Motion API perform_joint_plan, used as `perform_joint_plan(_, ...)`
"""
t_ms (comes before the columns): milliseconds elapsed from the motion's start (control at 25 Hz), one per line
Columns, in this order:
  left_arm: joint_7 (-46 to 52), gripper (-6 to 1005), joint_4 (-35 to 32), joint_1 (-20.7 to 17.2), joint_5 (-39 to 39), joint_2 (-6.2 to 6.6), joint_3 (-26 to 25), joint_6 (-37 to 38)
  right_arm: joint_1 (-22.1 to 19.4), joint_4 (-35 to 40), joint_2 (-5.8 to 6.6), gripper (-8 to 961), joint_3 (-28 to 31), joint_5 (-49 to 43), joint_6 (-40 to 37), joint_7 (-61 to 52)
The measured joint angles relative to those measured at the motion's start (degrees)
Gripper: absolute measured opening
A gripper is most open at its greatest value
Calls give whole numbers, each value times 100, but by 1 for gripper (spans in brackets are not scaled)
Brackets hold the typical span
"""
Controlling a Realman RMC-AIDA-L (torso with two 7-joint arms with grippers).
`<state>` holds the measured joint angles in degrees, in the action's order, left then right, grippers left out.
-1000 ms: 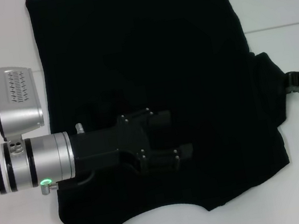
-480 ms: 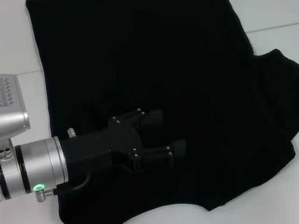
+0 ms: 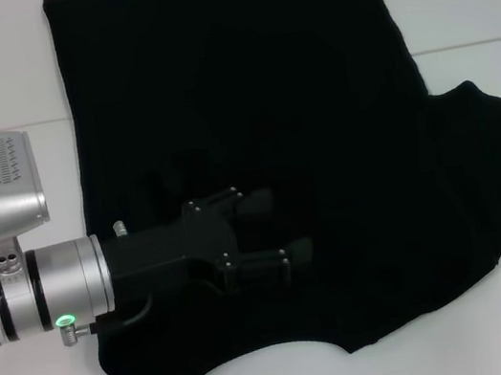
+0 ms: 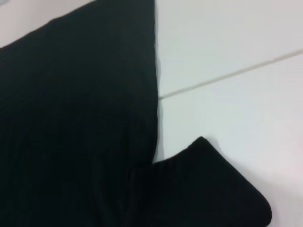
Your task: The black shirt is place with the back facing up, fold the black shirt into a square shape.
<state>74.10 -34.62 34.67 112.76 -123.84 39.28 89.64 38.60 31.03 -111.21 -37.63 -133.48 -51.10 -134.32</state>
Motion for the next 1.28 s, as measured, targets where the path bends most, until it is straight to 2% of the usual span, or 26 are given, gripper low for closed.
perform_joint_plan(360, -1, 904, 0, -3, 0, 1, 1, 9, 48, -49, -88, 69, 61, 540, -48, 494)
perform_joint_plan(520, 20, 904, -5, 1, 0, 7, 1, 17, 191, -39, -199, 76, 30, 542, -185, 609)
perform_joint_plan(640, 48, 904, -12, 13, 0, 19, 1, 16, 431, -32, -326, 82, -37, 539, -324, 756)
perform_joint_plan(880, 56, 904, -3, 46, 0, 39, 1, -15, 974, -183, -551, 93, -889, 496, -228, 564)
perform_joint_plan(1080, 59, 904, 0, 49, 0, 44, -8, -41, 1164, -208, -592, 102, -1498, 493, -131, 166)
perform_joint_plan(1280, 61, 905, -12, 49, 0, 44, -25, -93, 1162, -126, -611, 111, -1509, 538, -198, 131)
